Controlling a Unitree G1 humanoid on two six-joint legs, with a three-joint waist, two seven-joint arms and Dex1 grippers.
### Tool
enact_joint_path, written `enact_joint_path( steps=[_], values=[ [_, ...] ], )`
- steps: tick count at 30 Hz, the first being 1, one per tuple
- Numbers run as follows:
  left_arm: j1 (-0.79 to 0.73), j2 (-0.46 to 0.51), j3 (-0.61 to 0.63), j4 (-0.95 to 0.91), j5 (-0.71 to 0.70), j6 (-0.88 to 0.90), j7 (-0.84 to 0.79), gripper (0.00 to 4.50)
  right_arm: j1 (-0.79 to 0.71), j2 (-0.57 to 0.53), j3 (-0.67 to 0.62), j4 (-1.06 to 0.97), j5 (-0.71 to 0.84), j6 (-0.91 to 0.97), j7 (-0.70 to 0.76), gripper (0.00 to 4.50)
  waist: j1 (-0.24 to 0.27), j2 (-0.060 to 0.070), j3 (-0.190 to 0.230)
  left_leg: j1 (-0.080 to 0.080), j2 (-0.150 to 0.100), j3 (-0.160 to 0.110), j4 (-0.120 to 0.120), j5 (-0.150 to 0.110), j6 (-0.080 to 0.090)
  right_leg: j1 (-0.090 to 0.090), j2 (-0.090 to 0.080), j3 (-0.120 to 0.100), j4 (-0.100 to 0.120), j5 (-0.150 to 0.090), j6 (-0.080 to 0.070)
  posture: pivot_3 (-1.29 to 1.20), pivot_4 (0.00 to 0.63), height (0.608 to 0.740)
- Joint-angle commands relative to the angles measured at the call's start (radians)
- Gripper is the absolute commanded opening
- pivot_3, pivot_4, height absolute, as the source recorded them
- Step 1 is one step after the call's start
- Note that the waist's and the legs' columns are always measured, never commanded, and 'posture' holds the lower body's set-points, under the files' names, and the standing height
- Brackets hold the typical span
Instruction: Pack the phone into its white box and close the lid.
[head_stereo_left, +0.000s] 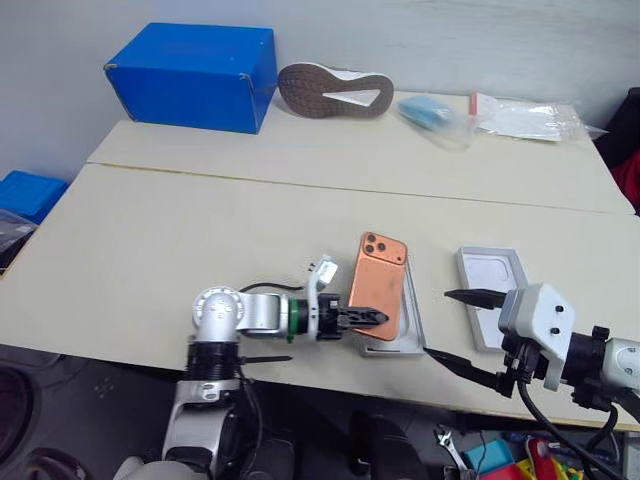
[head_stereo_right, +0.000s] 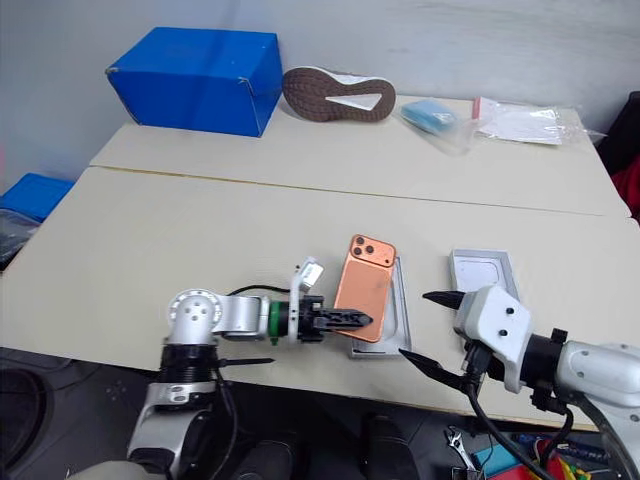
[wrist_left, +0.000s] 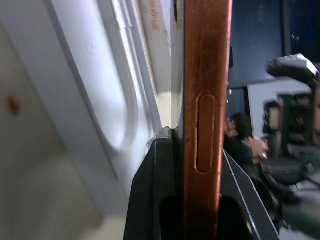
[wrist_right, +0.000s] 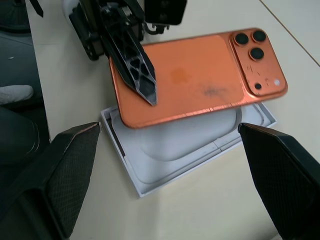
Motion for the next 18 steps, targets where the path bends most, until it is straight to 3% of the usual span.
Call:
enact_joint_path(
  steps=[1,11,18],
  values=[
    [0.0,-0.059,0.035,-0.032,-0.005,0.019,0.057,0.11,0.019,-0.016,-0.03,-0.042,0.01,-0.006,-0.02,4.5,0.004,0.0,0.0,0.0,0.0,0.0,0.0,0.0,0.0,0.0,0.0,0.0,0.0,0.0,0.0,0.0,0.15,0.74],
    [0.006,-0.065,0.025,0.016,-0.108,0.021,0.154,0.11,0.044,-0.035,-0.039,-0.04,0.013,-0.015,-0.045,4.5,0.008,-0.001,0.0,0.0,0.0,0.0,0.001,0.0,0.0,0.0,0.0,0.0,0.001,0.0,0.0,0.0,0.15,0.74],
    [-0.018,0.005,-0.062,0.067,-0.233,0.021,0.173,2.2,0.037,-0.033,-0.032,-0.042,0.014,-0.016,-0.071,4.5,0.008,-0.001,0.0,0.001,0.0,0.0,0.002,0.0,0.0,0.001,0.0,0.0,0.001,0.0,0.0,0.0,0.15,0.74]
  ],
)
